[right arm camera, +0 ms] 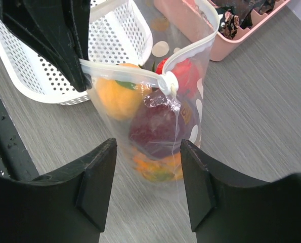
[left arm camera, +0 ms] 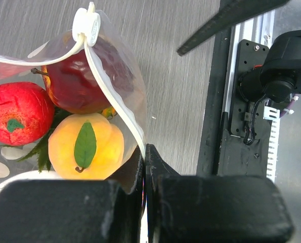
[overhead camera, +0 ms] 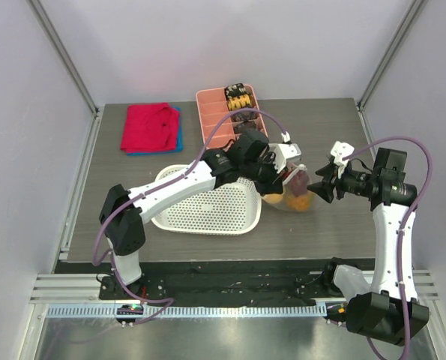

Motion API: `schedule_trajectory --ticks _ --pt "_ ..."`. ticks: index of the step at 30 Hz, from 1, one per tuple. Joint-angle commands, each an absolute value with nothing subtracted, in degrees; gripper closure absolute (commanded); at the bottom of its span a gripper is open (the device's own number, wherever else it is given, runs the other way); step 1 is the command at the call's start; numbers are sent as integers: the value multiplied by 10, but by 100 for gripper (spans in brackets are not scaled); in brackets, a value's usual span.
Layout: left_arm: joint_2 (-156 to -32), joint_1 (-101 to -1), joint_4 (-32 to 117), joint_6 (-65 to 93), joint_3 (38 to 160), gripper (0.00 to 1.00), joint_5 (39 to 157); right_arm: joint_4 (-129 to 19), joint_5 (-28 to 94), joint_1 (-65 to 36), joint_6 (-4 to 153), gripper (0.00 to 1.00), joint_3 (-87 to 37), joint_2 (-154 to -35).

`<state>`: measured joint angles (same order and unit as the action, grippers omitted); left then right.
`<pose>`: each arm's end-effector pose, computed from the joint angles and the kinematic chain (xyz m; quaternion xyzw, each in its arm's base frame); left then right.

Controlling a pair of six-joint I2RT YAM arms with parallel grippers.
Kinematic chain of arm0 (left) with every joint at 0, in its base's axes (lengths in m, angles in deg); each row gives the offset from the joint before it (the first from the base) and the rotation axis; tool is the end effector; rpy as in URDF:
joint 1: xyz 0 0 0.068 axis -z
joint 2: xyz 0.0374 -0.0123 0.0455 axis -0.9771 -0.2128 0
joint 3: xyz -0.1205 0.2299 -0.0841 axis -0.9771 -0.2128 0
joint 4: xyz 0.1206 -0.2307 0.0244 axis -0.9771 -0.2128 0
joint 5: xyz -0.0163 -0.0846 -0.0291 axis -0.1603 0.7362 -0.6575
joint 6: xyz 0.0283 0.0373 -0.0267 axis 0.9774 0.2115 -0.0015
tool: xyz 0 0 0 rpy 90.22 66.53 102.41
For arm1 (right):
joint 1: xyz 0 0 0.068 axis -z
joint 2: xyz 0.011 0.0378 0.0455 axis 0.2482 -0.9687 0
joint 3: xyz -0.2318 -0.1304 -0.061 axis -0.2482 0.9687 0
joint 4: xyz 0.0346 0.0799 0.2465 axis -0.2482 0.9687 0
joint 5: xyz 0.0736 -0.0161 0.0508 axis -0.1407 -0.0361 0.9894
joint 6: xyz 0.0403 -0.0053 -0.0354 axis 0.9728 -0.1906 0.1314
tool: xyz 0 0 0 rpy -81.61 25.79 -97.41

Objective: Place the food in the zip-top bag and seal the zipper
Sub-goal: Zip the zipper food storage bag at the center of the board.

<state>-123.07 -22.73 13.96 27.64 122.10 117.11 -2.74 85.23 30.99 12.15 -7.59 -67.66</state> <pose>0.2294 -0.3559 0.3274 0.5084 0.7087 -0.3842 0.3028 0.1683 -0.0180 0.3355 -0.4345 0.7069 0.2005 0.5208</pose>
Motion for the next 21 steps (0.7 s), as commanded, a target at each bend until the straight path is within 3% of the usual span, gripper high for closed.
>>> schedule_trajectory --ticks 1,14,21 --pt "-1196 -221 150 293 1220 100 1191 -59 888 312 111 43 -73 -694" --pt "-1191 -207 138 332 1201 100 1199 -79 892 288 101 42 -55 -716" --pt "-1194 -207 136 334 1202 100 1198 -98 866 256 79 55 -35 -713"
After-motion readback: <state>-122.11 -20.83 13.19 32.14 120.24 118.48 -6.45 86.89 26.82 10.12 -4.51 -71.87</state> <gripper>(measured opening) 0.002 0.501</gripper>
